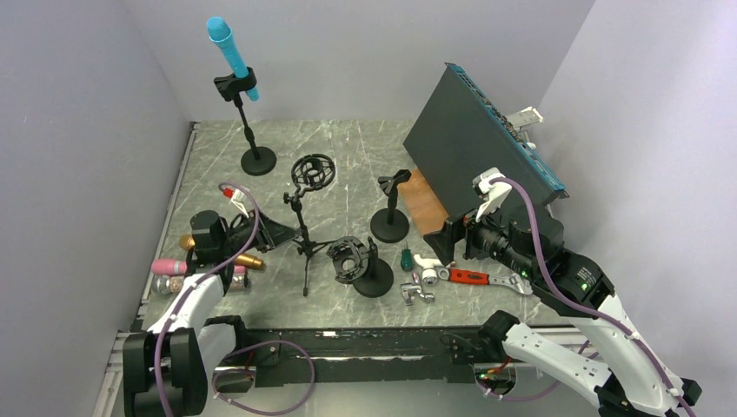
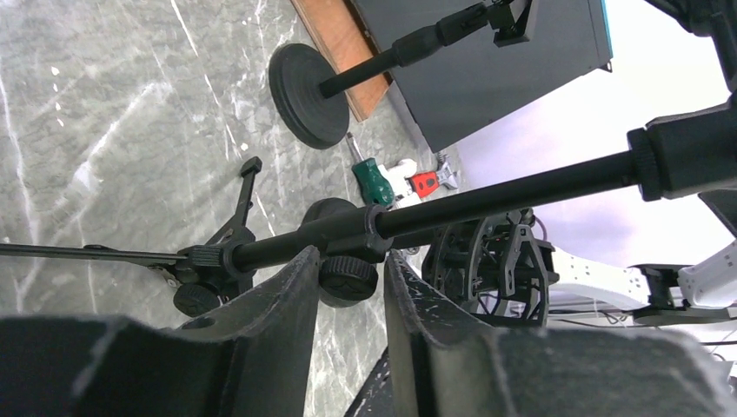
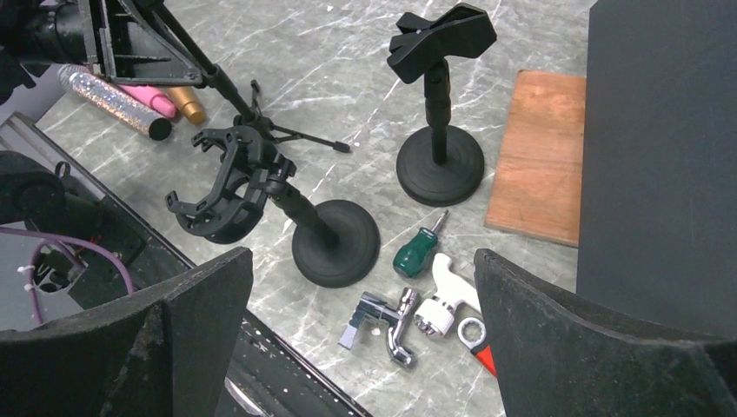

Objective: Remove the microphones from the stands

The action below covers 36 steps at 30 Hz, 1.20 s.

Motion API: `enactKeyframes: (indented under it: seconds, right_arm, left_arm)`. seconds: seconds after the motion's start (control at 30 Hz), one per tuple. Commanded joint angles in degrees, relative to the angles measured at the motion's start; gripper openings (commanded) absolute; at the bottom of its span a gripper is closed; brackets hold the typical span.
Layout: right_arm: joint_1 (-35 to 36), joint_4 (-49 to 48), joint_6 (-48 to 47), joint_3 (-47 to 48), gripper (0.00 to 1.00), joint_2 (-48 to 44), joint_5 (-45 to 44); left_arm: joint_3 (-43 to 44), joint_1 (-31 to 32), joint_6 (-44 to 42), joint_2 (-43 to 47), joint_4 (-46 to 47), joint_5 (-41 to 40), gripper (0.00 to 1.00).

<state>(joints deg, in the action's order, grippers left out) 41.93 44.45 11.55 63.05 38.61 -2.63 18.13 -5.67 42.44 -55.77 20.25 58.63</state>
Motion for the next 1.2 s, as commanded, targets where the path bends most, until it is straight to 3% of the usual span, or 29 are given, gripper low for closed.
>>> enactKeyframes:
  seconds: [0.0,0.07,0.3,0.43,0.6,0.73,0.97,1.17]
  right_arm:
    - [0.1,-3.2,0.0,0.3,1.00,-0.3,0.2]
    - [0.1,-3.5,0.3,-0.2,1.00,-0.5,0.3]
    - [0.1,-4.7,0.6,-1.5,1.00,-0.6,0.9]
    - [0.1,-5.5,0.7,-2.1,1.00,-0.1,1.3]
    - [0.1,-6.2,0.6,-2.3,1.00,0.5,1.6]
    - [0.2,-6.4,0.6,-2.5,1.00,0.7,1.7]
    - [0.2,-7.3,0.7,-3.3,1.00,0.8,1.6]
    - [0.1,-7.7,0.5,-2.3,1.00,1.9,1.8]
  left_arm:
    - [-2.1,-0.2,4.4,-0.9,10.5,3.5,0.34]
    - [-3.7,-0.2,6.1,-1.4,14.4,3.4,0.30]
    - [-9.5,-0.2,15.2,-3.6,26.6,2.6,0.00]
    - [-11.9,-0.2,18.0,-4.0,30.0,1.8,0.00]
    - [-12.1,-0.2,17.9,-2.9,26.5,0.5,0.00]
    - [-14.1,-0.2,25.2,-1.4,23.6,-4.2,0.00]
    - [-13.8,-0.2,34.4,6.0,9.5,-10.7,0.00]
    - [-14.7,-0.2,46.1,-2.4,15.5,-8.7,0.00]
